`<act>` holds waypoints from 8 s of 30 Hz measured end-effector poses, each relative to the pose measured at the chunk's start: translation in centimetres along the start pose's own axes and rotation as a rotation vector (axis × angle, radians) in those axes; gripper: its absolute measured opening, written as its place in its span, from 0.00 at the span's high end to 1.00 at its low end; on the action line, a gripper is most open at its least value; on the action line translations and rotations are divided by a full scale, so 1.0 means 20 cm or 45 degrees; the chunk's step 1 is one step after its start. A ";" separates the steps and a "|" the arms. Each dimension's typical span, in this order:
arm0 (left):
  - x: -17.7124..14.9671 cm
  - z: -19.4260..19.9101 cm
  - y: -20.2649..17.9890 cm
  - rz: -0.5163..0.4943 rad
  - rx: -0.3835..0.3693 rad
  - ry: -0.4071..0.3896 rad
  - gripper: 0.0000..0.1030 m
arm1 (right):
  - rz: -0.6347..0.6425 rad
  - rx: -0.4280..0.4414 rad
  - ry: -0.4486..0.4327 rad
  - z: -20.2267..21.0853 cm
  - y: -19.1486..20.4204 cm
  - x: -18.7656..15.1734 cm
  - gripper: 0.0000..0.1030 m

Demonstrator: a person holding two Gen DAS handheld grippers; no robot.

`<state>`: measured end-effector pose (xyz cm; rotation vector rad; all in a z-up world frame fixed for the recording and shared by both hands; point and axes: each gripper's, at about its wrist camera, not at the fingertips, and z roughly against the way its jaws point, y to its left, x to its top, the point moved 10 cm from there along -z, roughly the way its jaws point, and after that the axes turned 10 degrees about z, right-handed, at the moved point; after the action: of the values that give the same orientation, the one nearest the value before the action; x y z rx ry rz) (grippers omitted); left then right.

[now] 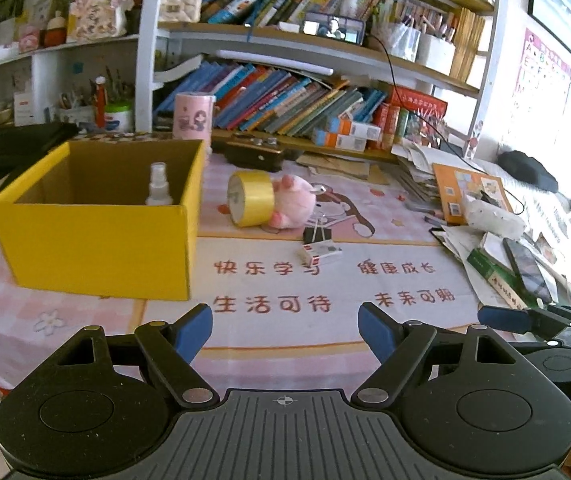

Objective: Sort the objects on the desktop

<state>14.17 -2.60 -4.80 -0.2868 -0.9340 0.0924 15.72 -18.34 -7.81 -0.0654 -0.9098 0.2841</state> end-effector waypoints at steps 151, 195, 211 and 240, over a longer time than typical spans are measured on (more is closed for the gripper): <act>0.02 0.24 0.34 0.241 -0.036 0.025 0.63 | 0.130 0.395 0.001 0.06 0.49 0.14 0.51; 0.63 0.13 0.83 0.297 0.163 -0.315 0.63 | 0.299 0.534 -0.314 -0.23 0.87 0.95 0.51; 0.64 -0.38 0.85 0.267 0.271 -0.095 0.63 | 0.446 0.709 -0.222 -0.75 1.02 1.37 0.51; 0.63 -0.46 0.84 0.244 0.307 -0.056 0.37 | 0.547 0.717 -0.022 -1.12 1.19 1.32 0.35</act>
<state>29.79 14.24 -4.95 -0.1500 -0.9272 0.3864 43.43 13.18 -5.41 0.2660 -0.7993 0.9323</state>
